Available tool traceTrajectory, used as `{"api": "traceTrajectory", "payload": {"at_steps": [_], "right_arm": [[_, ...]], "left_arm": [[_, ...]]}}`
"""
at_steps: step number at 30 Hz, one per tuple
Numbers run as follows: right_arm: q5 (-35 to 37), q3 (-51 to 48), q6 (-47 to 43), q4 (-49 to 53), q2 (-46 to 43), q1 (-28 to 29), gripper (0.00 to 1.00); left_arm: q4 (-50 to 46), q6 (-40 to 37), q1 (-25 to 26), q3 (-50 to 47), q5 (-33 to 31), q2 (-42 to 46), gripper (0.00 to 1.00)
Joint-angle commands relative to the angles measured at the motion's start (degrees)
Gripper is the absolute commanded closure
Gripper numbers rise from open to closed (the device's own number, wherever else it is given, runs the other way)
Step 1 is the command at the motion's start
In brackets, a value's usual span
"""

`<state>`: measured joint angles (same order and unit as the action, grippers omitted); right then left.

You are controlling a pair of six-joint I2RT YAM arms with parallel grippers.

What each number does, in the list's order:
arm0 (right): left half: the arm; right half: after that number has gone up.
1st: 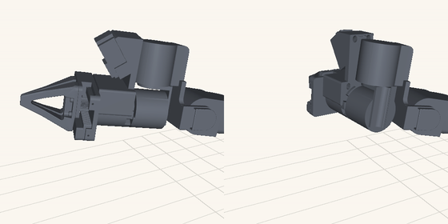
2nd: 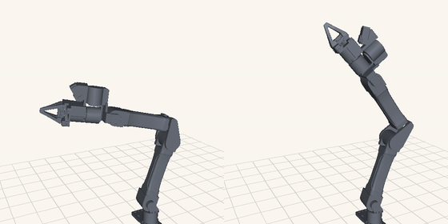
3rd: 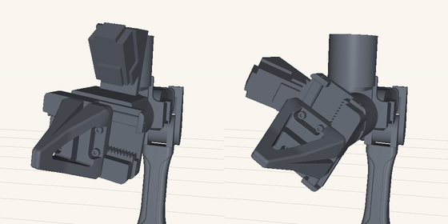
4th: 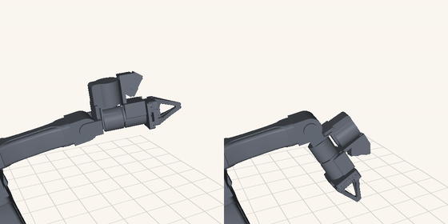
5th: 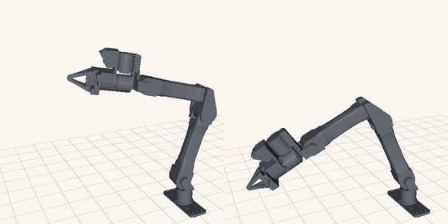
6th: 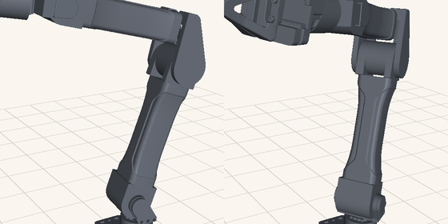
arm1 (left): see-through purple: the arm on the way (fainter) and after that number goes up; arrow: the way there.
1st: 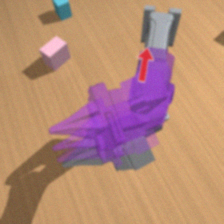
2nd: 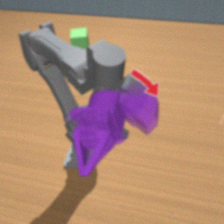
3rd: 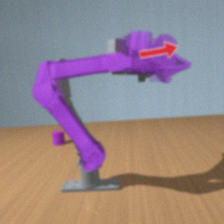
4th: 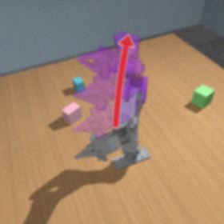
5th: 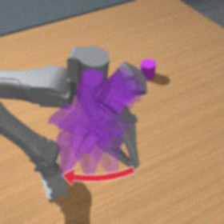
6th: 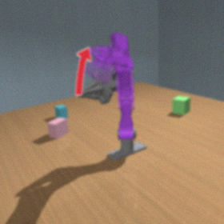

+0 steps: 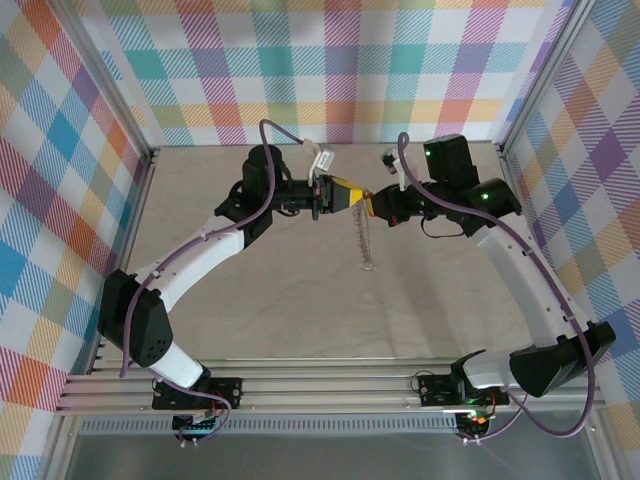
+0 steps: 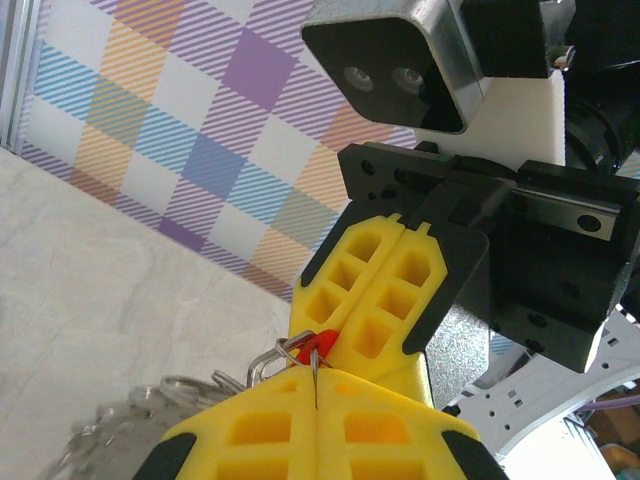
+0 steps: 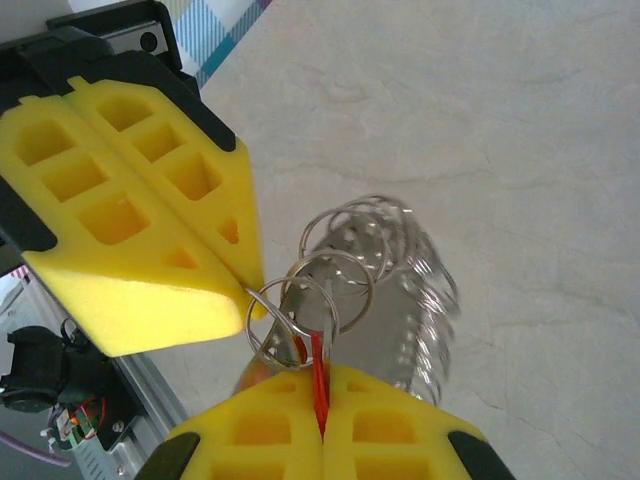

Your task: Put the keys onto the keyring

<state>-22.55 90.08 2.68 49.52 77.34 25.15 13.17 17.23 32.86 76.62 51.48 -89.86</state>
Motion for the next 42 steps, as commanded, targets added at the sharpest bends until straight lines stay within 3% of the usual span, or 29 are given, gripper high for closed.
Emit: {"api": "traceTrajectory", "payload": {"at_steps": [1, 17, 33, 42], "right_arm": [[-1.6, 0.4, 0.7, -0.8, 0.3, 0.3, 1.00], [5.1, 3.8, -2.4, 8.7, -2.4, 0.3, 1.00], [1.2, 10.6, -2.1, 9.7, 2.7, 1.7, 1.00], [5.5, 14.9, -4.1, 13.2, 5.2, 1.6, 1.00]], "left_arm": [[0.5, 0.9, -0.3, 4.1, 1.3, -0.8, 1.00], [-8.0, -5.3, -0.3, 5.6, 0.6, 1.1, 1.00], [-8.2, -5.0, -0.3, 4.9, 1.8, 2.1, 1.00], [-8.6, -5.6, -0.3, 4.7, 0.6, 1.5, 1.00]]}}
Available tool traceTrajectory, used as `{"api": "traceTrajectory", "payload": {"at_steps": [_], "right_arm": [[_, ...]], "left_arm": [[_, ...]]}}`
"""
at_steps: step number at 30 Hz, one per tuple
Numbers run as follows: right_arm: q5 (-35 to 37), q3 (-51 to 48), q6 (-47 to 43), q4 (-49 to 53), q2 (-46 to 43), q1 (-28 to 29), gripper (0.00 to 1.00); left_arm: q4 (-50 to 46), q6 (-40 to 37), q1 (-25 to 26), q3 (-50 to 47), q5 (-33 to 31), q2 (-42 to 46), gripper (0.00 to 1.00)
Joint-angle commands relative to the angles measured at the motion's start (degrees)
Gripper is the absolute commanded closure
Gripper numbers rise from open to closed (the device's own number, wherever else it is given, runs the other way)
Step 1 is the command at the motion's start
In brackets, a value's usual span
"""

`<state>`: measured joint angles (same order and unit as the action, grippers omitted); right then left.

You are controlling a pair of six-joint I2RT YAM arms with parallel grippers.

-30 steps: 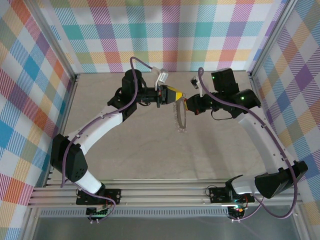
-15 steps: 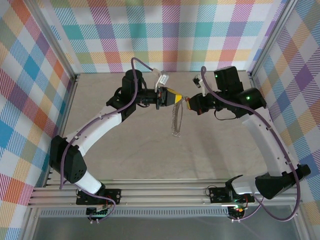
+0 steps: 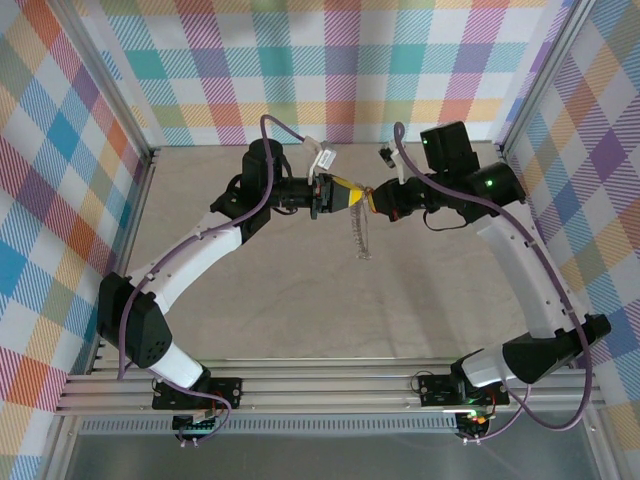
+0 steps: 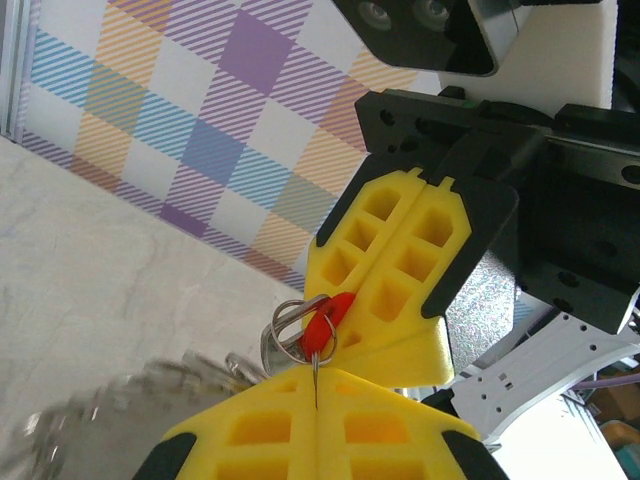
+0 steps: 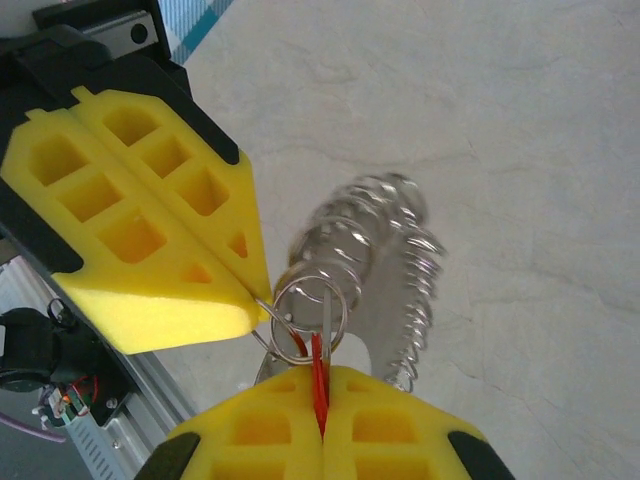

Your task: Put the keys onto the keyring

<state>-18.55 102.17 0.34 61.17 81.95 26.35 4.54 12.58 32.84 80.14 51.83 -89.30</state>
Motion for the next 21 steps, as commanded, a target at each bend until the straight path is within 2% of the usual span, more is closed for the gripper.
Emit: {"api": "traceTrajectory", "payload": {"at_steps": [1, 7, 12, 14, 16, 21], "right_arm": [[1.8, 3.1, -1.7, 1.8, 0.9, 0.5, 1.00], [2.8, 3.7, -1.7, 1.9, 2.9, 0.4, 1.00], [4.0, 3.4, -2.0, 1.3, 4.7, 0.2, 1.00], [4.1, 3.4, -2.0, 0.8, 5.7, 0.0, 1.00], [4.0, 3.4, -2.0, -0.1, 7.0, -0.2, 1.00], [3.8, 4.7, -2.0, -3.0, 11.9, -1.2, 1.00]], "left_arm": [[0.0, -0.7, -0.3, 1.2, -0.7, 1.0, 1.00], [0.2, 0.8, -0.6, 0.8, -6.2, 0.9, 0.98], [2.1, 3.5, -2.4, -2.4, -12.7, 3.4, 0.69], [3.3, 4.8, -3.6, -4.3, -15.1, 5.0, 0.61], [3.9, 5.8, -5.0, -6.2, -17.4, 6.6, 0.55], [3.0, 6.1, -7.4, -8.9, -20.7, 9.7, 0.47]]}}
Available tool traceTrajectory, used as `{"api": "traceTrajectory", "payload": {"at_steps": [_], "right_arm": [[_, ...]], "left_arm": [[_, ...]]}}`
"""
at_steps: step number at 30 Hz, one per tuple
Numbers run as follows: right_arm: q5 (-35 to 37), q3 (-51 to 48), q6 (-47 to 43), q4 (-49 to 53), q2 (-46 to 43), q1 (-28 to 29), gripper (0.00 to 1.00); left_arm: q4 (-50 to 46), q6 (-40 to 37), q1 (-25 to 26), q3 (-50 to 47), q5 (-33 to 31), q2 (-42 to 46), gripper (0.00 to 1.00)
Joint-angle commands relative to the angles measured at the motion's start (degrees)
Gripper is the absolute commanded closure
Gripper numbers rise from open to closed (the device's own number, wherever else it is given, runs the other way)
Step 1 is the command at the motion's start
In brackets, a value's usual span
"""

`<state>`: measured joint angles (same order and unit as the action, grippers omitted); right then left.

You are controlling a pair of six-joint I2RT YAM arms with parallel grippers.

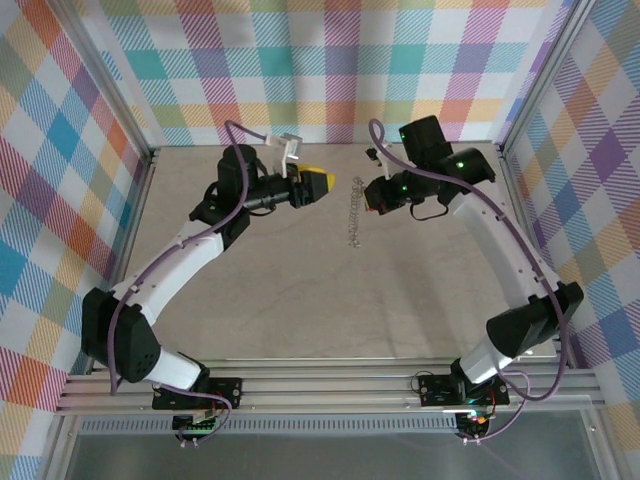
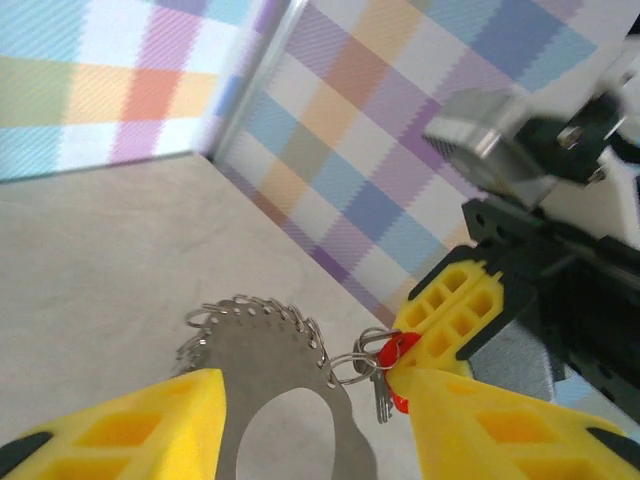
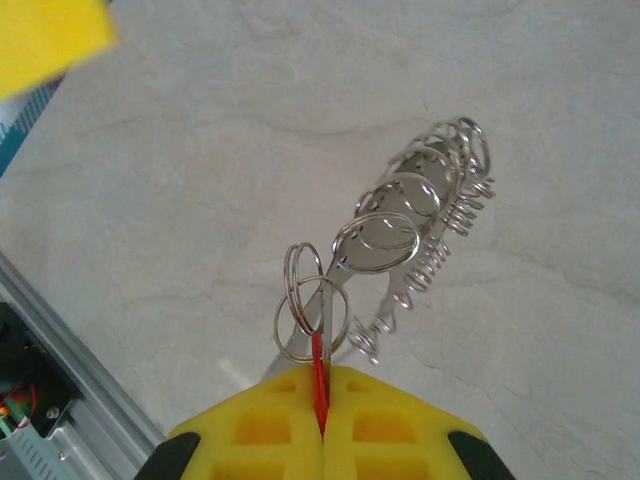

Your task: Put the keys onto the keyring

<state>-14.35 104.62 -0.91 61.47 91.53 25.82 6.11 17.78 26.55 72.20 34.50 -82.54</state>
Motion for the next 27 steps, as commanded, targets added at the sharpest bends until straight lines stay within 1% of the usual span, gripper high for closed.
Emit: {"api": "traceTrajectory", "payload": {"at_steps": [1, 6, 13, 17, 20, 23, 27], "right_arm": [[-0.5, 2.8, -0.8, -4.0, 3.6, -1.0, 1.00], [-1.4, 8.6, -1.2, -5.8, 11.9, -2.4, 1.00], [-2.2, 19.8, -2.2, -4.6, 23.0, -3.3, 1.00], [-2.7, 22.3, -1.6, -4.6, 27.2, -3.4, 1.00], [-3.0, 18.4, 0.3, -8.1, 28.2, -3.5, 1.00], [-3.8, 10.1, 3.3, -13.9, 27.4, -3.5, 1.00], [-5.5, -3.3, 8.1, -22.5, 24.1, -3.4, 1.00]], "left_arm": [[1.1, 1.1, -1.4, -1.2, -3.8, 3.3, 0.47], [-0.4, 1.0, -3.2, -1.8, -4.5, 3.9, 0.46], [-0.7, 0.9, -5.6, -1.4, -4.0, 3.0, 0.46], [-0.7, 0.9, -6.7, -0.5, -3.7, 1.8, 0.46], [-1.2, 1.1, -7.1, 0.0, -3.7, 1.0, 0.46], [-1.8, 1.0, -7.2, 0.2, -3.5, 0.7, 0.46], [-2.8, 0.9, -7.3, -0.5, -3.8, 1.5, 0.45]]}}
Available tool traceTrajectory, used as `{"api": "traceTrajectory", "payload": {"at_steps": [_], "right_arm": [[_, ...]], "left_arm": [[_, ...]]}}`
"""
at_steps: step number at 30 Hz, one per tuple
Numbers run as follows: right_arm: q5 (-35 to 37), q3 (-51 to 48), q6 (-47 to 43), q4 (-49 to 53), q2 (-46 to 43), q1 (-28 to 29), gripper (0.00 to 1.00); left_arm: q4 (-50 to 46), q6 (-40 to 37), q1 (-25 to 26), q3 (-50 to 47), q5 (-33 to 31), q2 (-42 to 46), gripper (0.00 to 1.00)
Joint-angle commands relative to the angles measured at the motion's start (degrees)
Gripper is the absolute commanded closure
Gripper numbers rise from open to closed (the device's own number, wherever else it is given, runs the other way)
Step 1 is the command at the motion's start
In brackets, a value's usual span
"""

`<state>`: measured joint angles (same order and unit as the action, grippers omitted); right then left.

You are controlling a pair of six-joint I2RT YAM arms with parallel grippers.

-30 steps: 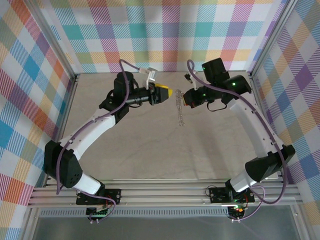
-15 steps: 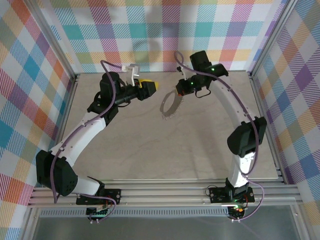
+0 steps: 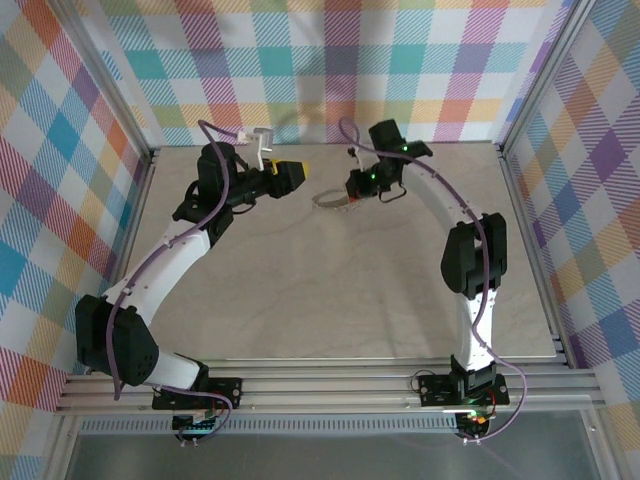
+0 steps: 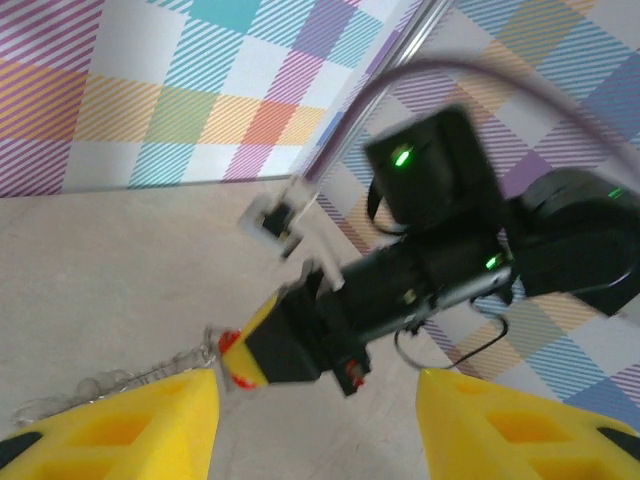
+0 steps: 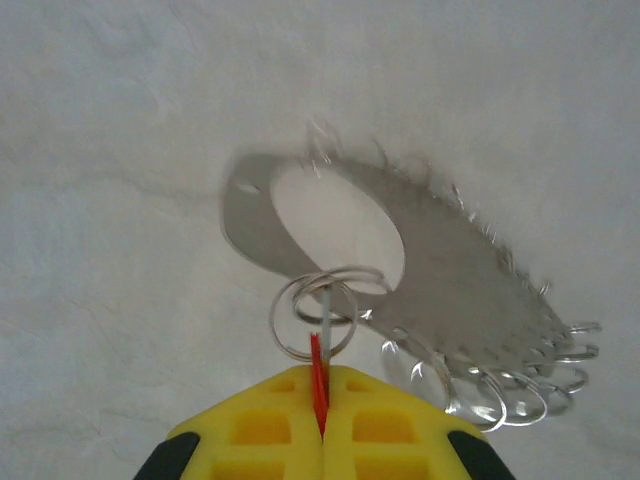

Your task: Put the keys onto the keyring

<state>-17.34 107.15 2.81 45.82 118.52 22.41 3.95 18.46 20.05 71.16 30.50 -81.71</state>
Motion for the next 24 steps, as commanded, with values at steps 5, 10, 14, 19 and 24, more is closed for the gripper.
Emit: {"api": "traceTrajectory", "payload": {"at_steps": [5, 10, 14, 19, 24], "right_arm": [[-4.6, -19.8, 9.8, -15.1, -6.4, 0.6, 1.00], [-5.0, -27.6, 12.6, -19.6, -7.7, 2.0, 1.00], [-5.4, -30.7, 13.7, -21.3, -8.4, 2.4, 1.00], [-5.8, -34.1, 14.5, -22.4, -10.4, 3.3, 0.95], [-5.8, -39.7, 16.9, -24.2, -16.1, 4.1, 0.54]], "left_arm": [[-0.9, 1.2, -0.8, -1.1, -0.1, 2.3, 0.45], [-1.6, 2.4, -0.8, -2.5, -0.1, 3.2, 0.45], [-2.0, 2.9, -0.7, -3.2, -0.2, 3.5, 0.45], [-2.2, 3.3, -0.8, -4.6, -0.8, 4.1, 0.45], [-3.0, 3.2, -0.8, -5.2, -1.7, 5.4, 0.44]]}}
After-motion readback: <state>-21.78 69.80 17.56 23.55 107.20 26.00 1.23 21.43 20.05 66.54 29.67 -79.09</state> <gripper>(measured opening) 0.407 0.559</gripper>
